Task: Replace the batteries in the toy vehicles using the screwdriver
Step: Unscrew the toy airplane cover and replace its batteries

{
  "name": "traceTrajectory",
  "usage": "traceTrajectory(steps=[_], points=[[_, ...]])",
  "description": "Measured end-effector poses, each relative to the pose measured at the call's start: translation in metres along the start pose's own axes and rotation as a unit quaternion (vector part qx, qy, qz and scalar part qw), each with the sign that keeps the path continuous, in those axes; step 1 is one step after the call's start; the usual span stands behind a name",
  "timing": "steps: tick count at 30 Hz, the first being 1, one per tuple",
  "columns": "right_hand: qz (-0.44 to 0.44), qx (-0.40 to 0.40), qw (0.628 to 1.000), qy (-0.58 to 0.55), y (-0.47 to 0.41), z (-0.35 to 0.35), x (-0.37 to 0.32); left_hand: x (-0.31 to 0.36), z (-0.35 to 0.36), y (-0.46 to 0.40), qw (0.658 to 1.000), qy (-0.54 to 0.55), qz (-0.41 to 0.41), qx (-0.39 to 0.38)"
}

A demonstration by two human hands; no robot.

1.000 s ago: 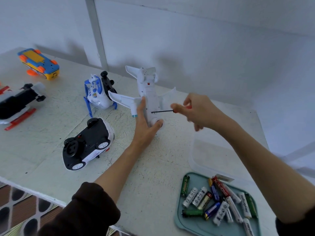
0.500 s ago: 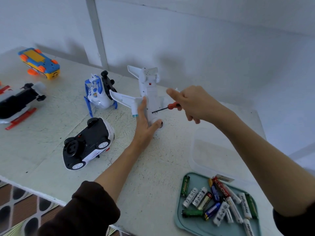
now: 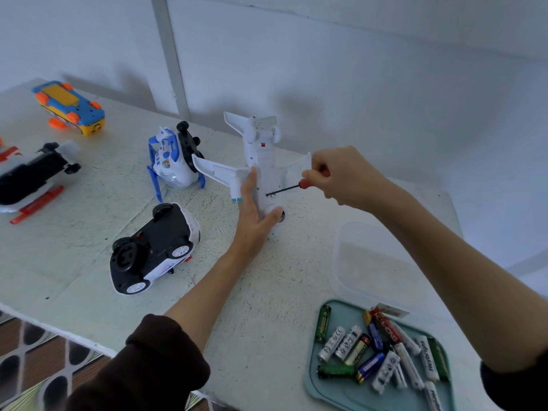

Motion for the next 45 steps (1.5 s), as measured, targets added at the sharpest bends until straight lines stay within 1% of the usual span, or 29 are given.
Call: traceTrajectory(steps=[2,4,6,10,11,12,14,16,17,18,20,21,23,25,26,27,29,32,33,34,36,37,41,43,45], points=[[-0.032,0.031,0.996,-0.079,0.003,-0.002,-0.001,-0.001,-0.001,0.000,1.000,-0.001,-0.004,0.003],[-0.070,0.047,0.989,-0.125,0.005,-0.005,-0.005,0.001,0.000,0.000,1.000,-0.001,-0.004,0.000],[-0.085,0.044,0.989,-0.111,0.004,-0.006,-0.008,0.002,0.002,0.001,1.000,0.001,-0.004,-0.002],[-0.012,-0.027,0.999,0.014,-0.001,-0.001,-0.006,0.003,0.001,0.001,1.000,0.010,0.000,0.003],[-0.015,-0.022,1.000,0.015,-0.002,-0.001,-0.006,0.003,0.001,0.001,1.000,0.011,0.002,0.000],[-0.028,-0.006,1.000,-0.010,-0.002,-0.002,-0.007,0.003,0.001,0.001,1.000,0.013,0.004,-0.003],[-0.082,0.032,0.995,-0.053,0.000,-0.004,-0.011,0.004,0.001,0.001,1.000,0.018,0.004,-0.002],[-0.107,0.026,0.992,-0.068,0.002,-0.003,-0.012,0.004,0.001,0.000,1.000,0.021,0.002,0.001],[-0.090,0.013,0.993,-0.076,0.002,-0.001,-0.011,0.004,0.001,0.000,1.000,0.025,0.000,0.000],[-0.055,-0.007,0.995,-0.079,0.002,0.002,-0.009,0.004,0.001,0.000,1.000,0.027,-0.002,-0.001],[0.023,-0.056,0.998,-0.017,0.001,0.006,-0.002,0.004,0.002,0.001,1.000,0.028,-0.001,-0.002],[0.040,-0.065,0.997,0.015,0.001,0.007,0.002,0.003,0.002,0.000,1.000,0.023,0.001,-0.002],[0.012,-0.032,0.999,0.012,0.000,0.005,0.002,0.001,0.001,0.000,1.000,0.012,0.002,0.000],[-0.042,0.017,0.997,-0.069,0.003,0.002,-0.003,0.000,0.000,0.000,1.000,0.006,-0.004,0.005],[-0.068,0.026,0.992,-0.099,0.005,0.001,-0.006,0.000,0.000,0.000,1.000,0.005,-0.007,0.009],[-0.090,0.030,0.990,-0.106,0.006,0.001,-0.010,0.000,-0.001,0.000,1.000,0.005,-0.008,0.011],[-0.091,0.012,0.992,-0.088,0.005,0.004,-0.012,0.002,-0.001,0.000,1.000,0.008,-0.008,0.011],[-0.001,-0.067,0.997,-0.028,0.003,0.010,-0.007,0.001,-0.001,0.000,1.000,0.017,-0.006,0.009],[0.022,-0.076,0.997,-0.002,0.002,0.011,-0.004,0.001,-0.001,0.000,1.000,0.016,-0.005,0.010],[0.021,-0.064,0.997,0.027,0.001,0.010,-0.002,0.001,0.000,0.000,1.000,0.015,-0.005,0.009],[-0.035,-0.017,0.996,0.079,0.000,0.008,-0.006,0.002,0.000,0.000,1.000,0.016,-0.004,0.007],[-0.065,-0.002,0.994,0.087,0.001,0.009,-0.008,0.001,0.000,0.000,1.000,0.017,-0.004,0.008],[-0.128,0.016,0.991,0.027,0.006,0.007,-0.010,0.000,0.000,-0.001,1.000,0.015,-0.011,0.009],[-0.136,0.011,0.990,0.027,0.007,0.007,-0.012,0.000,0.001,-0.001,1.000,0.013,-0.011,0.006],[-0.102,0.006,0.994,0.039,0.006,0.009,-0.010,0.000,0.000,-0.001,1.000,0.018,-0.013,0.004]])
Point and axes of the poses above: each hand's wrist, its own y-axis away from the middle knuckle, its own z-axis out of the palm, x = y × z, the point moved 5 cm from there along -y, towards the middle knuckle, and after that the axes turned 6 degrees about -z, right-handed, at the moved point
